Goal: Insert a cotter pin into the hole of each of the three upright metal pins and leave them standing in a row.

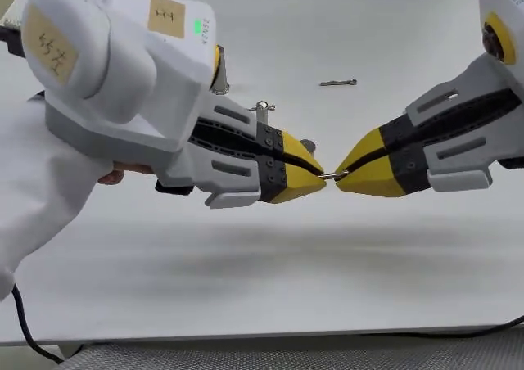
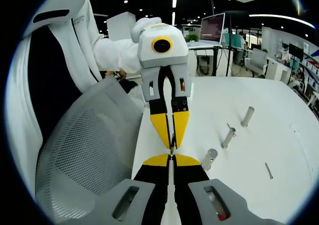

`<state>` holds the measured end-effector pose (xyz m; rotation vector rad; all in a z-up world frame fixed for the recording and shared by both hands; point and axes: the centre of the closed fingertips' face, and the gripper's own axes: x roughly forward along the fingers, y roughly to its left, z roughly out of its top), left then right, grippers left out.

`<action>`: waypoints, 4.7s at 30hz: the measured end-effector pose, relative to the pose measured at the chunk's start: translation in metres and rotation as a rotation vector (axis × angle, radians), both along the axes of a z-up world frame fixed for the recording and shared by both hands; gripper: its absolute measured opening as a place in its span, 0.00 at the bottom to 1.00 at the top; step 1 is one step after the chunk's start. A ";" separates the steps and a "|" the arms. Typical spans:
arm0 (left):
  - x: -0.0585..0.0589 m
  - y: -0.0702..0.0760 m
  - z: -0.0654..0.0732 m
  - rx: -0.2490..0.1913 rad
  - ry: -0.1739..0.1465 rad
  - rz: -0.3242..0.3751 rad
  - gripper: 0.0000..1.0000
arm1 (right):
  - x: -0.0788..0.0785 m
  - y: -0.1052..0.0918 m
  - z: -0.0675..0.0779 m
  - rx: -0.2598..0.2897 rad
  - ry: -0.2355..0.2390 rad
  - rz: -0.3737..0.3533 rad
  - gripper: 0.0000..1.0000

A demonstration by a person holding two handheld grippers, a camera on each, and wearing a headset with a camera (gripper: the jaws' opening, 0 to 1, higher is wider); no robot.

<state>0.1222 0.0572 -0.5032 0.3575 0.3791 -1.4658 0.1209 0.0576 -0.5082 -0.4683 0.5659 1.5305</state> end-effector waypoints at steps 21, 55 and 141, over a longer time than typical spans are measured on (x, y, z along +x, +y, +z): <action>0.051 0.003 -0.034 0.090 -0.021 0.160 0.27 | 0.045 -0.031 -0.034 -0.072 -0.050 -0.175 0.00; 0.061 0.011 -0.047 0.132 0.011 0.139 0.10 | 0.051 0.004 -0.053 -0.088 -0.061 -0.073 0.00; 0.020 0.053 -0.039 -0.028 0.144 0.397 0.86 | 0.116 0.002 -0.056 -0.046 -0.059 -0.147 0.07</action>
